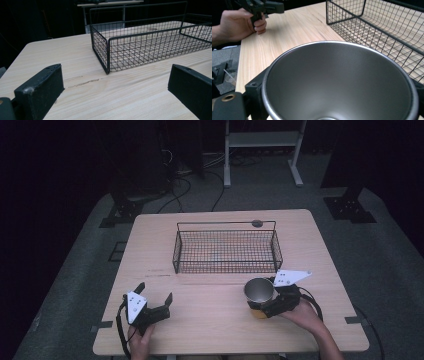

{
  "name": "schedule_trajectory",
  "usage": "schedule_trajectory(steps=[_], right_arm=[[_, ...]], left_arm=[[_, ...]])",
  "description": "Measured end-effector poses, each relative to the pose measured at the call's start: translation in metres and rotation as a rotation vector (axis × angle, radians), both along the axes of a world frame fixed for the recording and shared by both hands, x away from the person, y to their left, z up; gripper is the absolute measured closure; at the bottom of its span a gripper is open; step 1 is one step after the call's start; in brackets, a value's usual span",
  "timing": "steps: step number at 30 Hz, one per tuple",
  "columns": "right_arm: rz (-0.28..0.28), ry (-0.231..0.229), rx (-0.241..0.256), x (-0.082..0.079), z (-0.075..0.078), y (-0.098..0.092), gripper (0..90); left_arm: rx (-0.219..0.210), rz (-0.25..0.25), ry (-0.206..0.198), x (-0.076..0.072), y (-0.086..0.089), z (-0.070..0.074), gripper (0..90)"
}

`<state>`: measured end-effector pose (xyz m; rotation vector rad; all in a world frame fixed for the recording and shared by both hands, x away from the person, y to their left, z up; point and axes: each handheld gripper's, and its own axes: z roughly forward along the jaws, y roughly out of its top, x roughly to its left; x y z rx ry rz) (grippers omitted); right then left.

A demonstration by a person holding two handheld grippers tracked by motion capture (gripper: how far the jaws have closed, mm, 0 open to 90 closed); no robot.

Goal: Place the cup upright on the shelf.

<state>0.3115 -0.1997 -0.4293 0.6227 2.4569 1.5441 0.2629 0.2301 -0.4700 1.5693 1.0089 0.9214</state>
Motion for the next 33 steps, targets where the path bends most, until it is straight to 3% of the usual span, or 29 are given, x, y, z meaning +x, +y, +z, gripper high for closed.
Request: schedule_trajectory(steps=[11,33], right_arm=[[0.025,0.013,0.061,0.003,0.010,0.002,9.9],[0.028,0.040,0.115,0.027,0.041,0.003,10.0]], left_arm=[[-0.005,0.000,0.003,0.000,0.000,0.000,0.0],[0.000,0.000,0.001,0.000,0.000,0.000,0.0]])
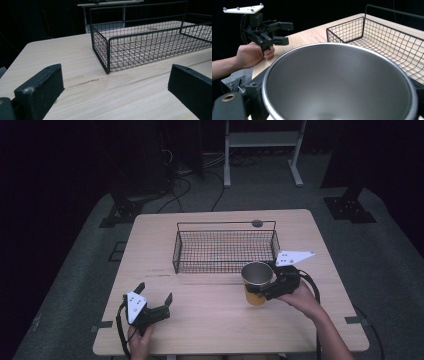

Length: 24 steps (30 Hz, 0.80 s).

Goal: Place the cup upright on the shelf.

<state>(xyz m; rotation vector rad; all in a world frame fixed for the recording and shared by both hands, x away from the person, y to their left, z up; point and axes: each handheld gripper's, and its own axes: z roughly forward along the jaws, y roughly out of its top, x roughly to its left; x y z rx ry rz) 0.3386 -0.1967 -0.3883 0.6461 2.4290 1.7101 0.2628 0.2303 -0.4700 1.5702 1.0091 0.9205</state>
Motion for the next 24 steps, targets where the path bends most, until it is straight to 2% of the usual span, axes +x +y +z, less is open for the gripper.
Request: schedule_trajectory(steps=[11,24], right_arm=[[0.006,0.012,0.019,0.010,0.012,0.001,10.0],[0.004,0.029,0.019,0.025,0.026,0.002,10.0]], left_arm=[[-0.002,0.001,0.003,0.000,0.000,0.000,0.0],[-0.003,0.002,0.002,0.000,0.000,0.000,0.0]])
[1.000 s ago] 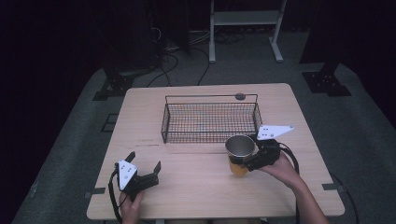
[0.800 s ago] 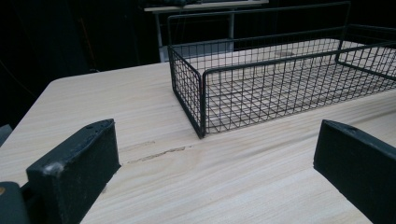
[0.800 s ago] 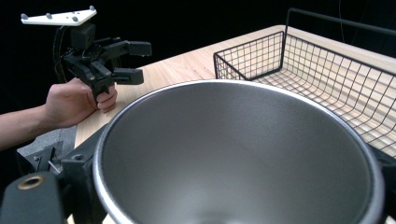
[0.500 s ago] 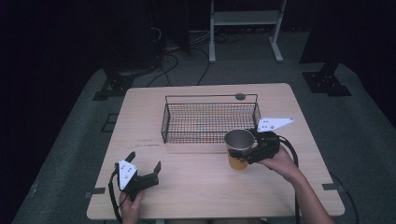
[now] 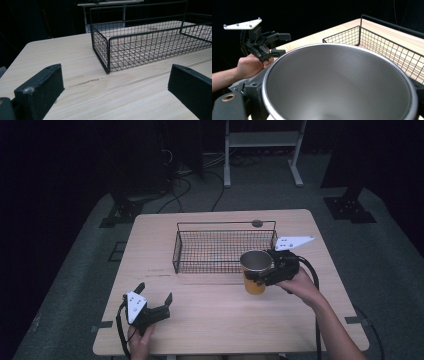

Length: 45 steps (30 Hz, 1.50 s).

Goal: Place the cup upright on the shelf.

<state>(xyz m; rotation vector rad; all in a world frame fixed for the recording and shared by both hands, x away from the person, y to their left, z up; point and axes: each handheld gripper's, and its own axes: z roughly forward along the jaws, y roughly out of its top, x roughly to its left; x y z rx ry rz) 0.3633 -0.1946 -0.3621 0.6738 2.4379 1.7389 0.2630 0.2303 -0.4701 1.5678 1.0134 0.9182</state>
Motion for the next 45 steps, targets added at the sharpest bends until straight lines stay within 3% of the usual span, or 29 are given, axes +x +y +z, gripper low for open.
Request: schedule_trajectory(steps=[21,45], right_arm=[[-0.014,0.044,0.008,0.033,0.014,0.002,10.0],[-0.031,0.036,-0.031,0.068,0.037,0.015,10.0]], left_arm=[[0.008,0.002,-0.003,0.000,-0.001,0.000,0.0],[0.003,0.000,-0.001,0.000,0.000,0.000,0.0]])
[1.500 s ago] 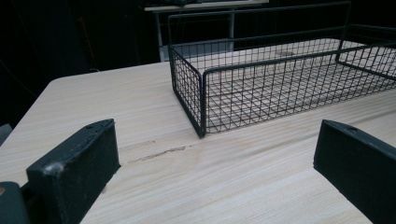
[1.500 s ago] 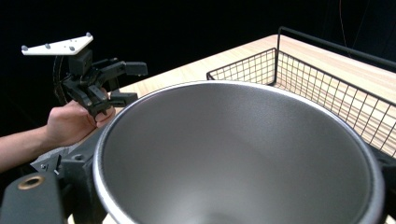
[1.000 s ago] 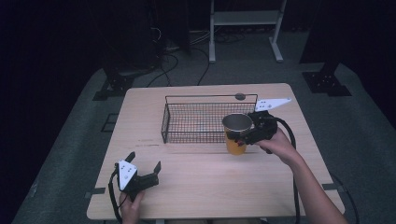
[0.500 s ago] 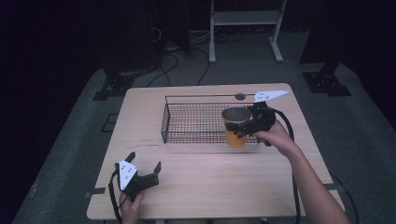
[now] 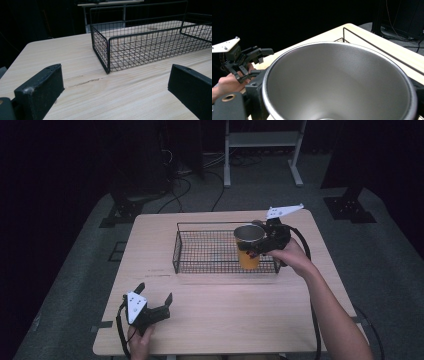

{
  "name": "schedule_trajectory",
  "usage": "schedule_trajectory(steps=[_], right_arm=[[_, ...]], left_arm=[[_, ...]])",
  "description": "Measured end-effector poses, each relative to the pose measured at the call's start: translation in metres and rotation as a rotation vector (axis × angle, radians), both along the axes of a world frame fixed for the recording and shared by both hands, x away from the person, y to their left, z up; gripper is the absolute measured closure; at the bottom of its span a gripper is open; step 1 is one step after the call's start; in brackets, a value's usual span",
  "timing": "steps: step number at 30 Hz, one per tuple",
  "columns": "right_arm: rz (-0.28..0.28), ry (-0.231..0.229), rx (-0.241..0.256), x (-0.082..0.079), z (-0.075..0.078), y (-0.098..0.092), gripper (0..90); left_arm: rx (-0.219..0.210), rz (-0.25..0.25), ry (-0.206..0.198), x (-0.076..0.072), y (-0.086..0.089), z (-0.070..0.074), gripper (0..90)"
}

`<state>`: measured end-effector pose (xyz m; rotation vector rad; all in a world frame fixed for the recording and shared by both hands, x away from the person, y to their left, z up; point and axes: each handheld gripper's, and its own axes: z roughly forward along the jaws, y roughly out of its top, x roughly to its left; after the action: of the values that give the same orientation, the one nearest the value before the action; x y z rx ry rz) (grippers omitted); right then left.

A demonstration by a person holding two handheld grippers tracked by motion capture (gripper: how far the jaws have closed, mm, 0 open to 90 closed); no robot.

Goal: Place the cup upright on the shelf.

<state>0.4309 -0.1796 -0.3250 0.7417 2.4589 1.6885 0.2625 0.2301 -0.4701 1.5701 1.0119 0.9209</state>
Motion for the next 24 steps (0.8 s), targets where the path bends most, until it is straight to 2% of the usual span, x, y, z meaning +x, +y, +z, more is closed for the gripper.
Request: schedule_trajectory(steps=[11,19,24], right_arm=[[-0.015,0.010,-0.014,0.018,0.008,0.004,10.0],[-0.018,0.018,-0.022,0.033,0.008,0.009,10.1],[-0.021,0.022,-0.006,0.040,0.006,0.011,10.0]], left_arm=[[-0.002,0.001,-0.001,0.000,0.000,0.000,0.0],[-0.007,0.000,-0.002,0.000,0.000,0.000,0.0],[-0.005,-0.001,-0.003,0.000,0.000,0.000,0.0]])
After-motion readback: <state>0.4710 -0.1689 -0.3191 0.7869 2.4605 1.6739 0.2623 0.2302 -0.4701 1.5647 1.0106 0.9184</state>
